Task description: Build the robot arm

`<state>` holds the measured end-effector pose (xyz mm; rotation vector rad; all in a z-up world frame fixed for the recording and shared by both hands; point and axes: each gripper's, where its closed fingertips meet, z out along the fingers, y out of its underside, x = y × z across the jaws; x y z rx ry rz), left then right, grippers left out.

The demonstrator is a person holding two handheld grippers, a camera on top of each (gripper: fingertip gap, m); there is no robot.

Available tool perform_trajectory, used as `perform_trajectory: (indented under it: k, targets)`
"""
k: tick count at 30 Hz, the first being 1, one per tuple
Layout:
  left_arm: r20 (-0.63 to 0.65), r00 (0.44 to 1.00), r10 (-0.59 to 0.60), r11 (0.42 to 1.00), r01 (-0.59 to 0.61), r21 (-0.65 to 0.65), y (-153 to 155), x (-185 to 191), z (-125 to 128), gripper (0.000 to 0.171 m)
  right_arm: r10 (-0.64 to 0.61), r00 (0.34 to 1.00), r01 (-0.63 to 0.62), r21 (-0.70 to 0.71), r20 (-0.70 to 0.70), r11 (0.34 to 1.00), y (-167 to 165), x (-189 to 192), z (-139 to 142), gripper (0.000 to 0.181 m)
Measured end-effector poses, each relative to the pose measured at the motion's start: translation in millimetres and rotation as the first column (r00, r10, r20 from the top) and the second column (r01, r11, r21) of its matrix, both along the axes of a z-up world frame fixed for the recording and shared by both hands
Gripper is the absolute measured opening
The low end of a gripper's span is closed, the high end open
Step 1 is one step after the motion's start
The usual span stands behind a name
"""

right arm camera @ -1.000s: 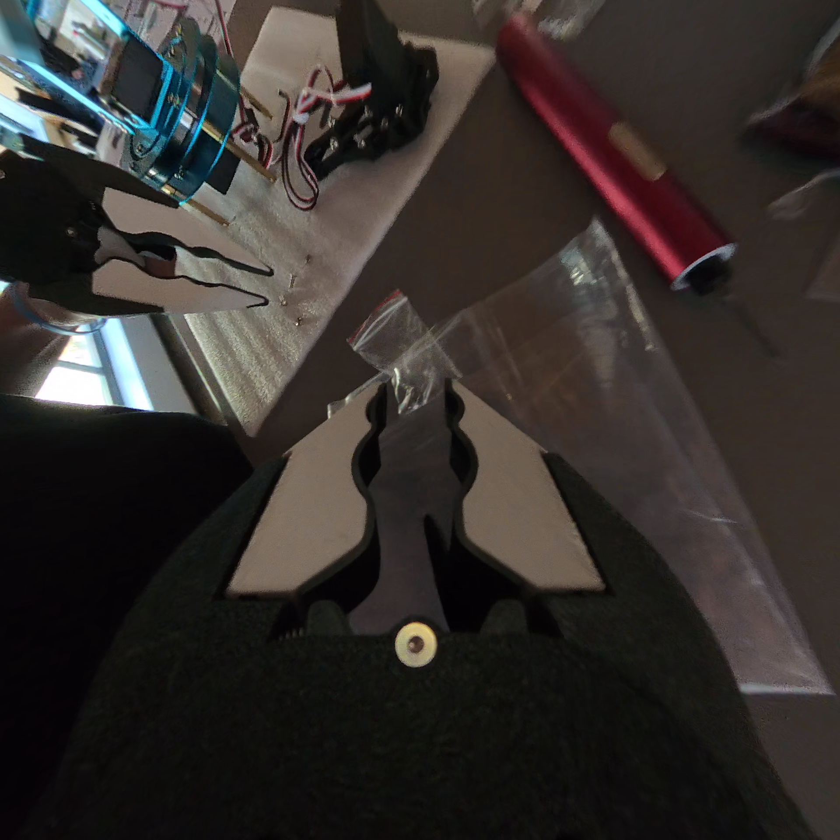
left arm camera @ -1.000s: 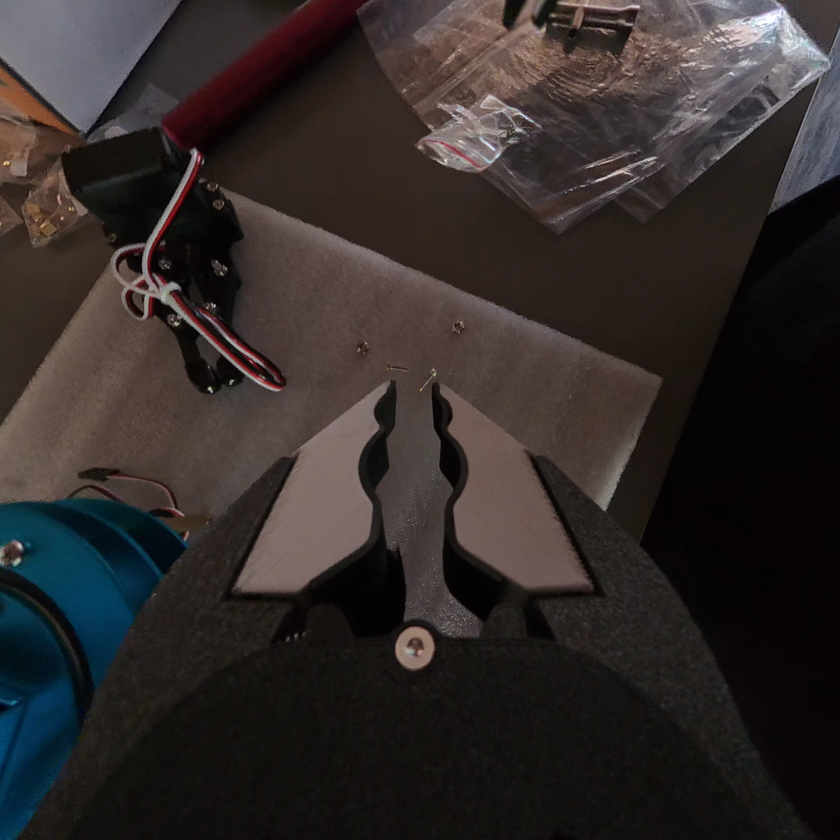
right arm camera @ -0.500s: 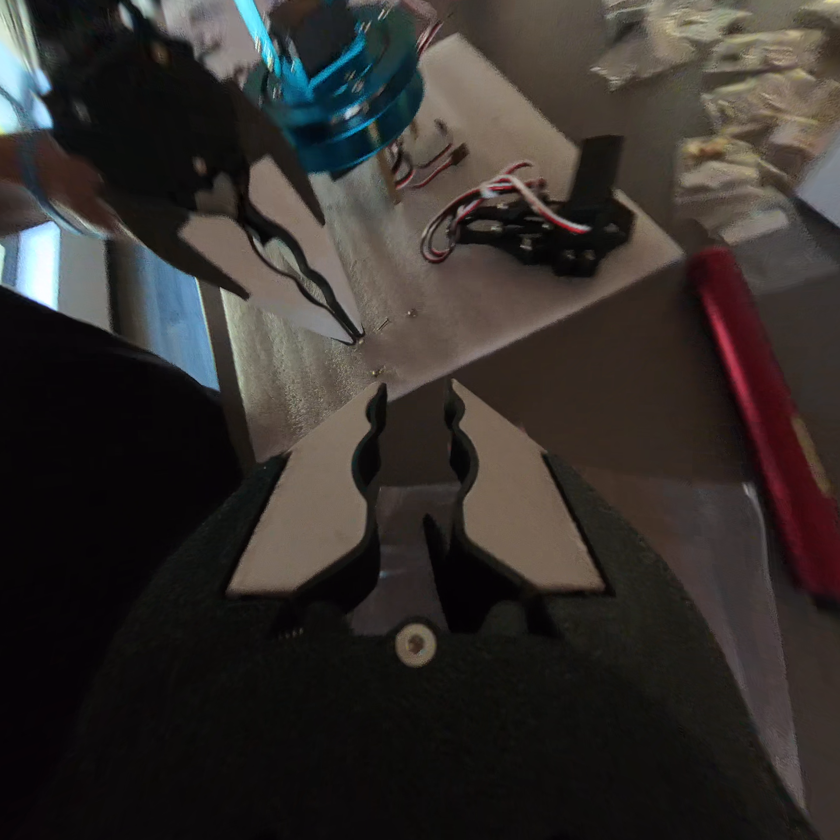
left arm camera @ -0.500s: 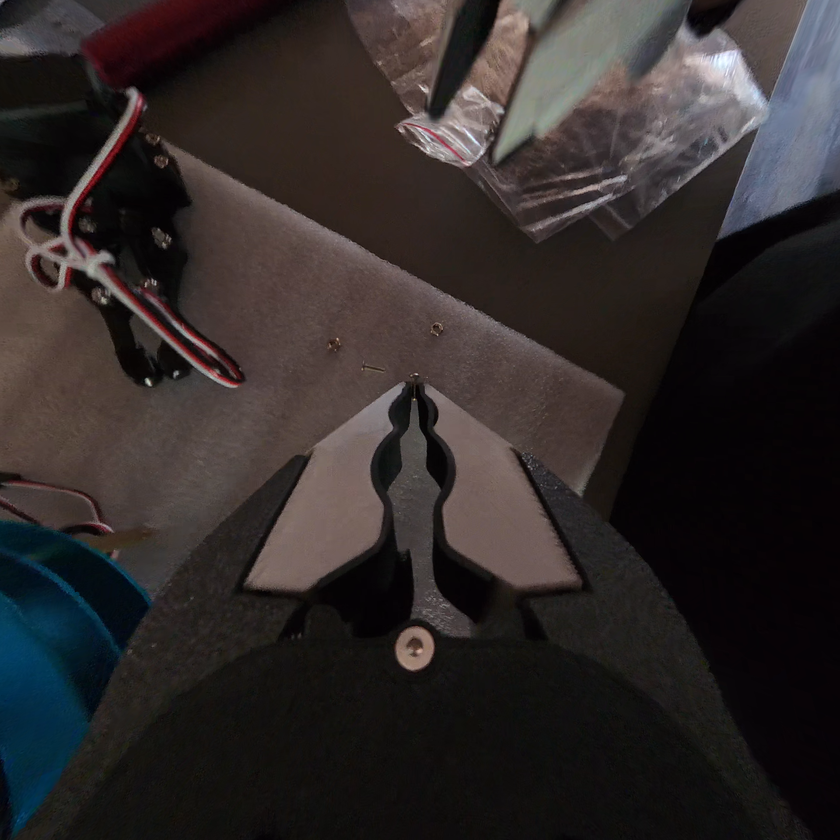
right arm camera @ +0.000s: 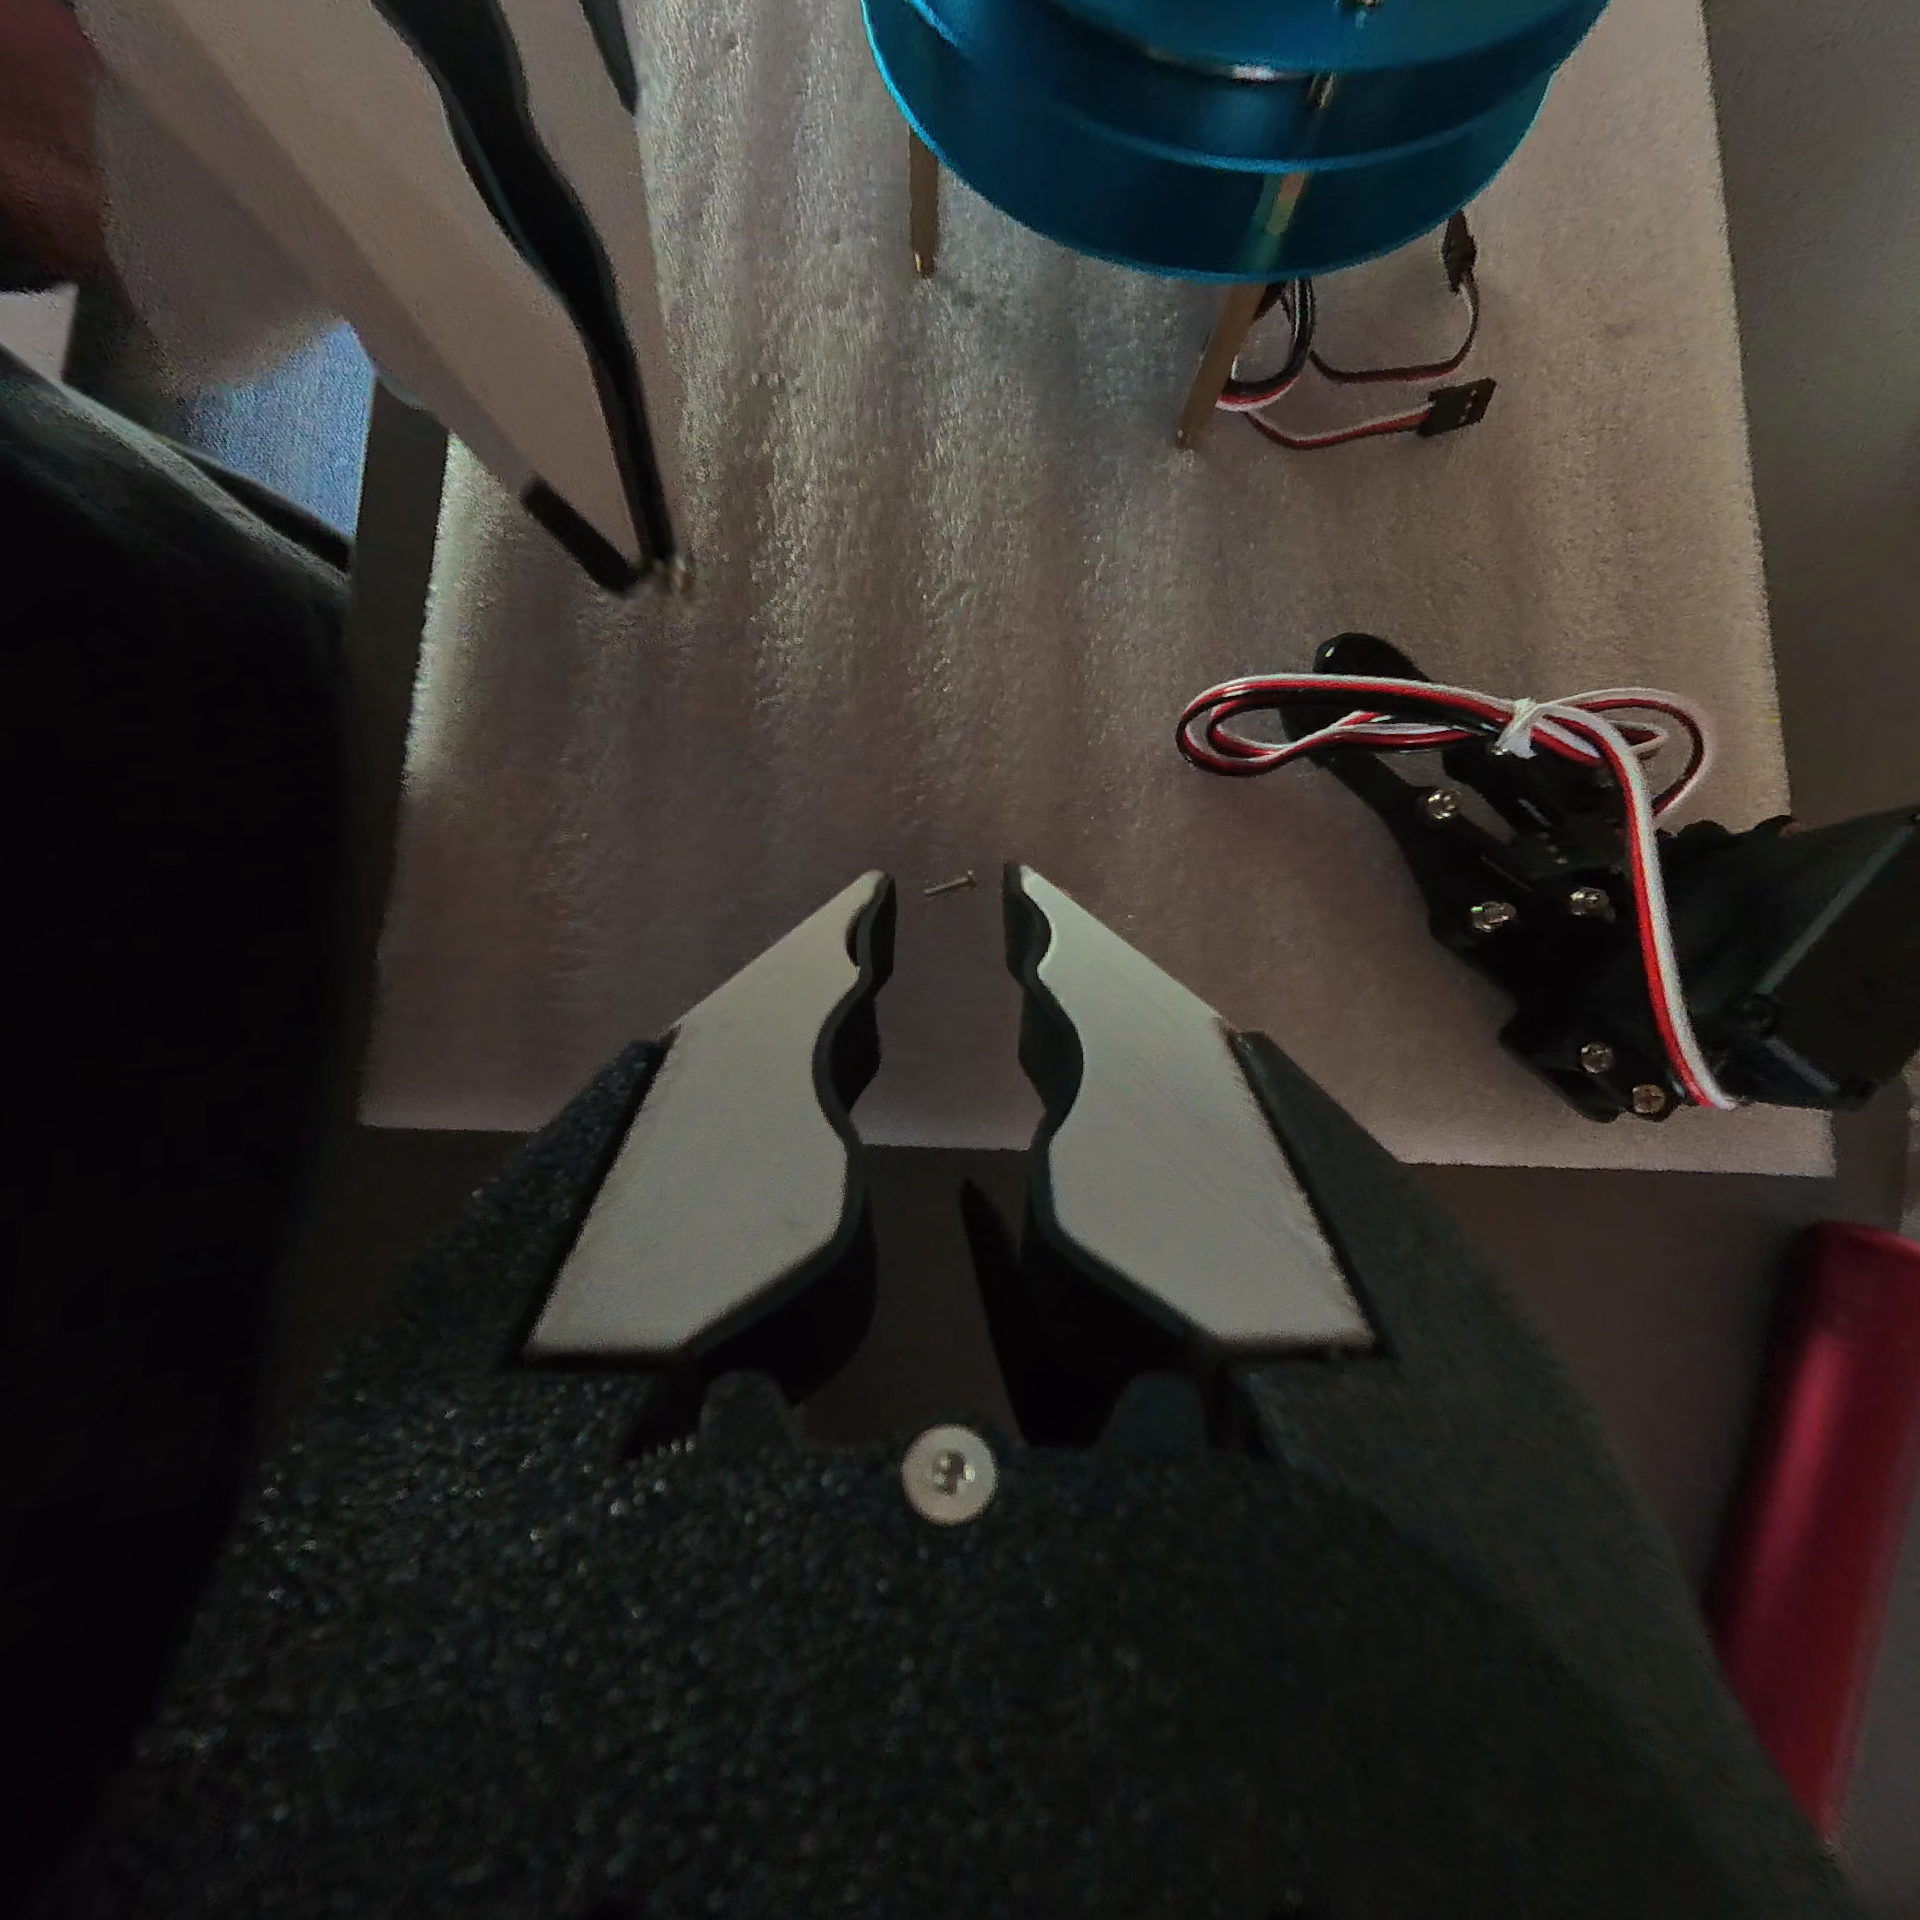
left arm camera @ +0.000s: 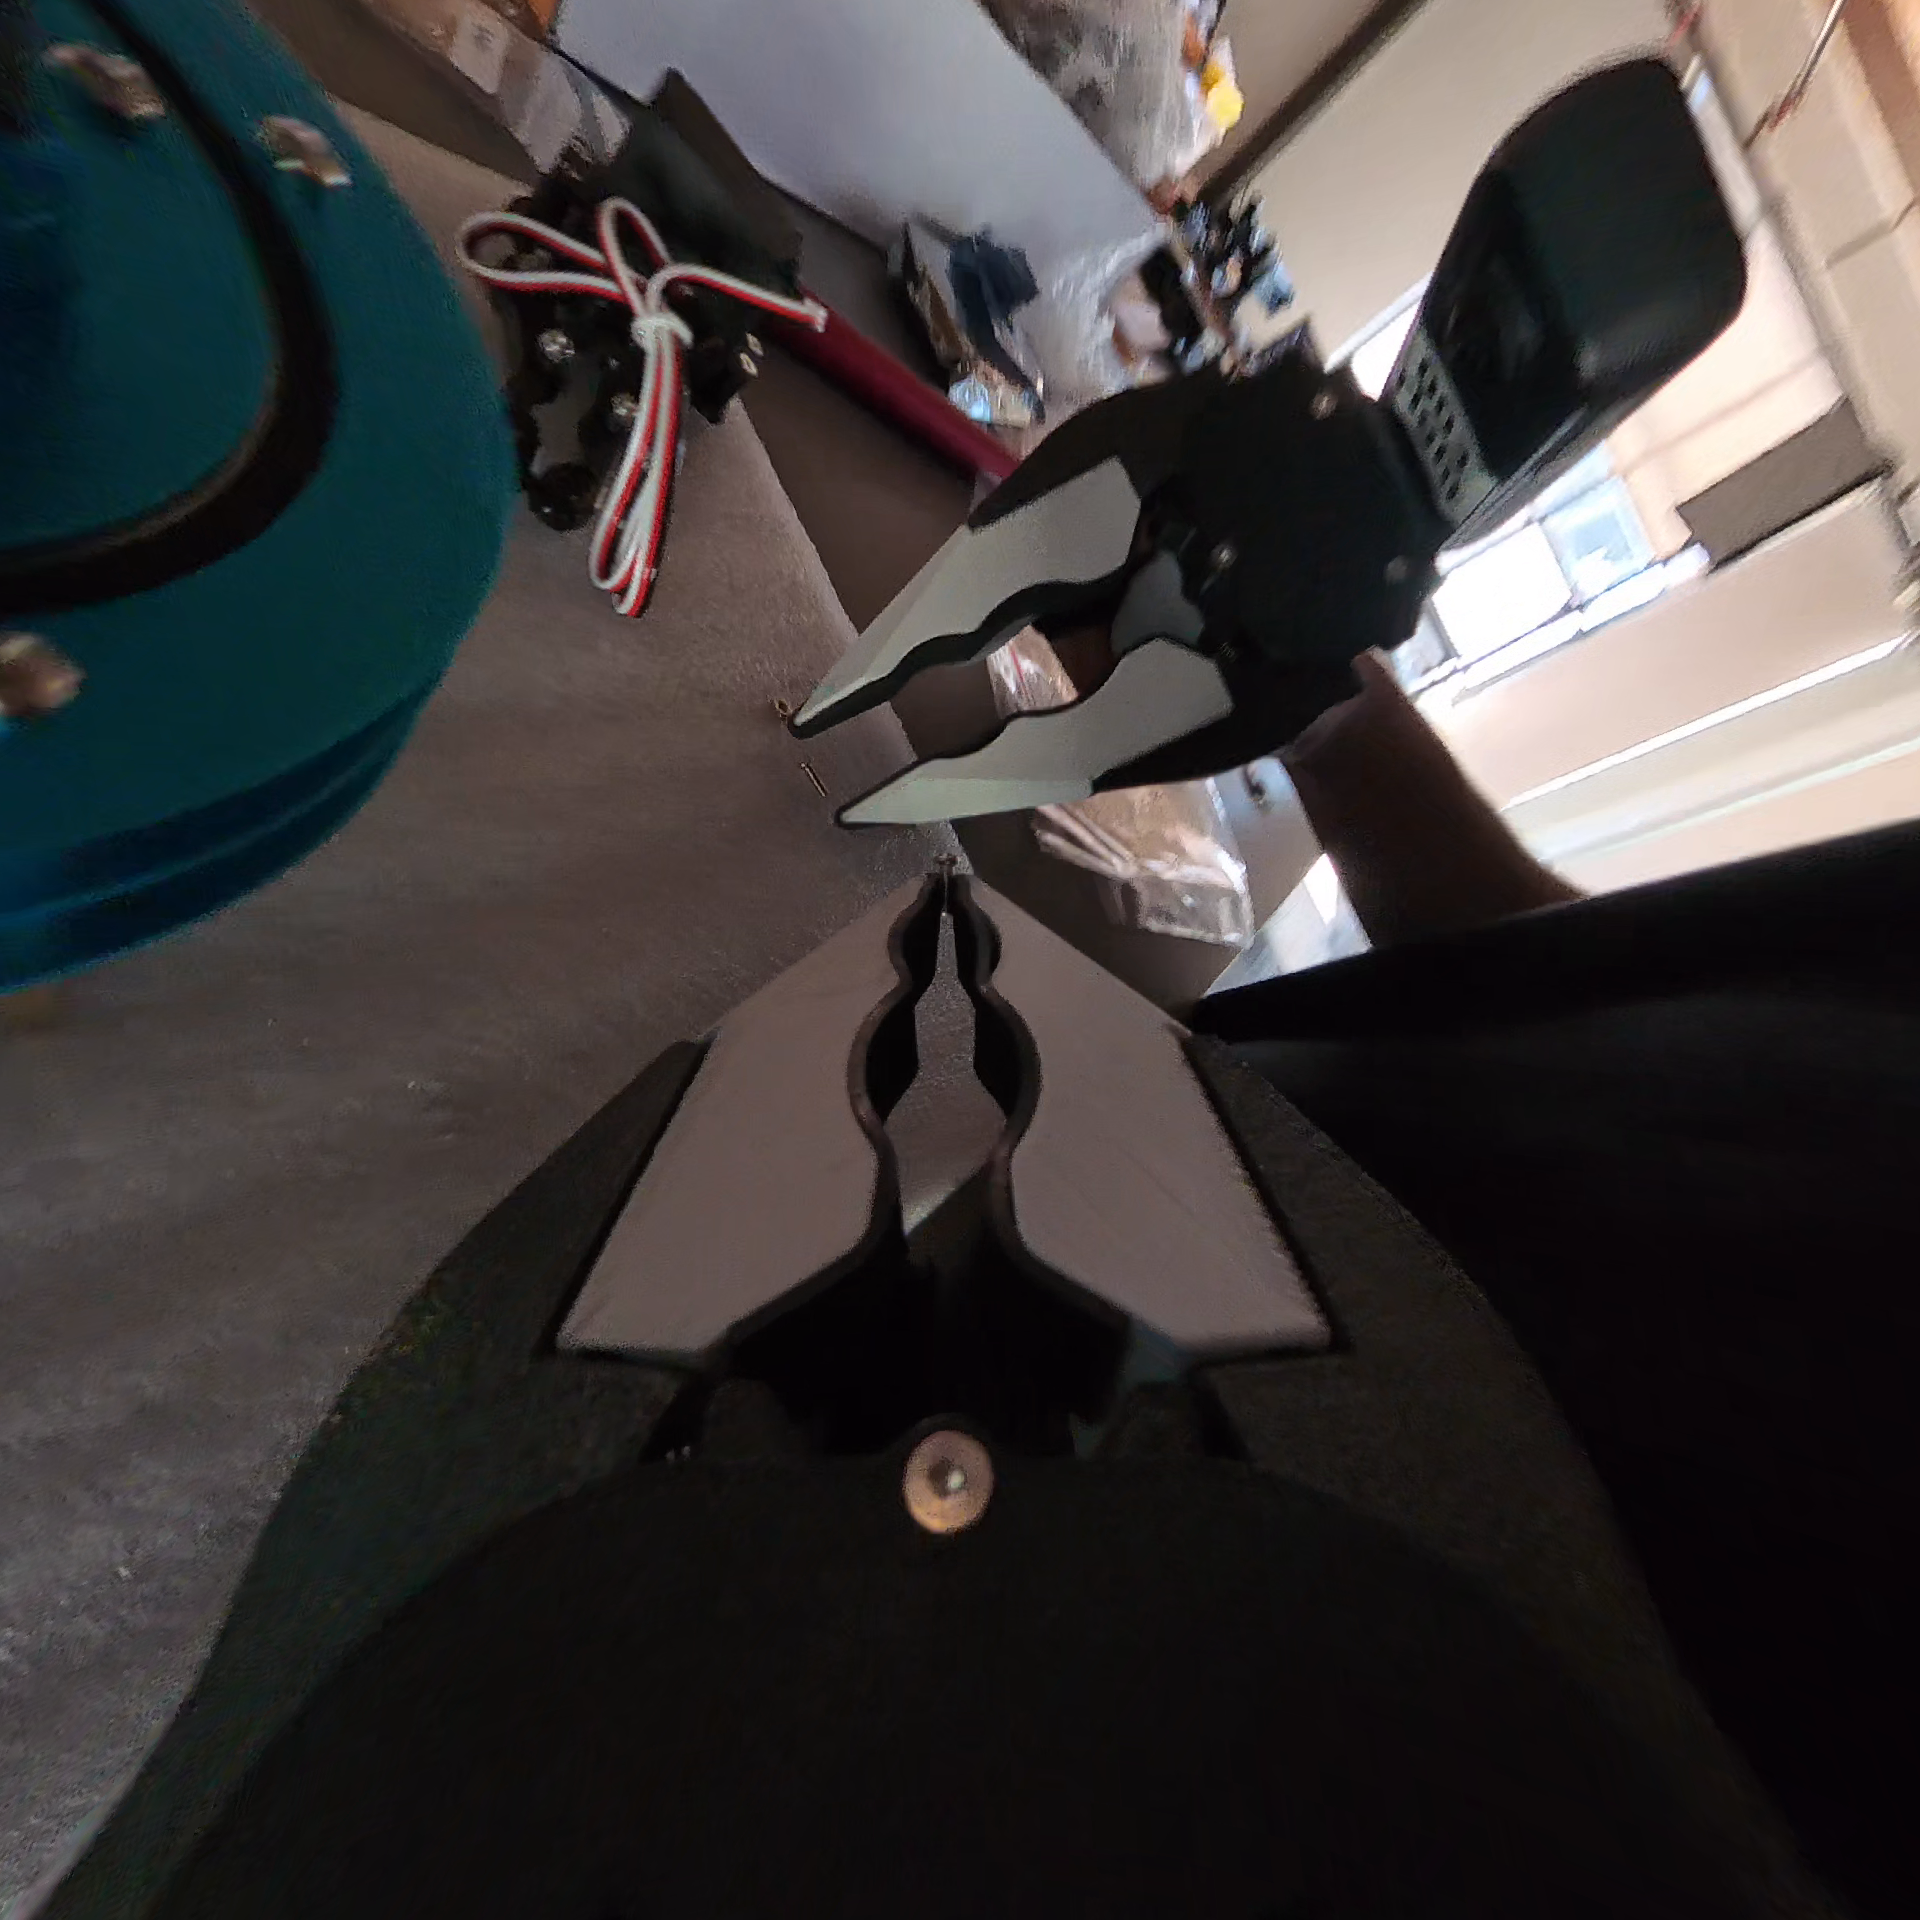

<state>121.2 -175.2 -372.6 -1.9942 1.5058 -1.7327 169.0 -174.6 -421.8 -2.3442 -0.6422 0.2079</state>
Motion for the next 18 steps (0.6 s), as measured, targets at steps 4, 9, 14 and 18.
perform_trajectory:
  k: [4, 9, 14, 18]
  targets:
    - [0.012, 0.997, 0.070, 0.972, -0.066, -0.227, 8, -2, 11, 0.001, 0.047, 0.999, -0.048, -0.024, -0.020, 0.999, 1, -1, -4, 0.018]
    - [-0.026, 0.990, 0.135, 0.879, -0.132, -0.458, 13, -3, 15, 0.001, 0.097, 0.995, -0.097, -0.019, 0.005, 0.995, 0, -3, -3, 0.009]
    - [-0.073, 0.979, 0.189, 0.796, -0.196, -0.573, 23, -6, 3, 0.001, 0.083, 0.996, -0.083, 0.047, -0.010, 0.995, 4, -10, 9, 0.009]
    - [-0.102, 0.972, 0.210, 0.763, -0.228, -0.604, 26, -8, -8, 0.001, 0.101, 0.987, -0.086, 0.120, -0.125, 0.989, 10, -38, 29, 0.009]
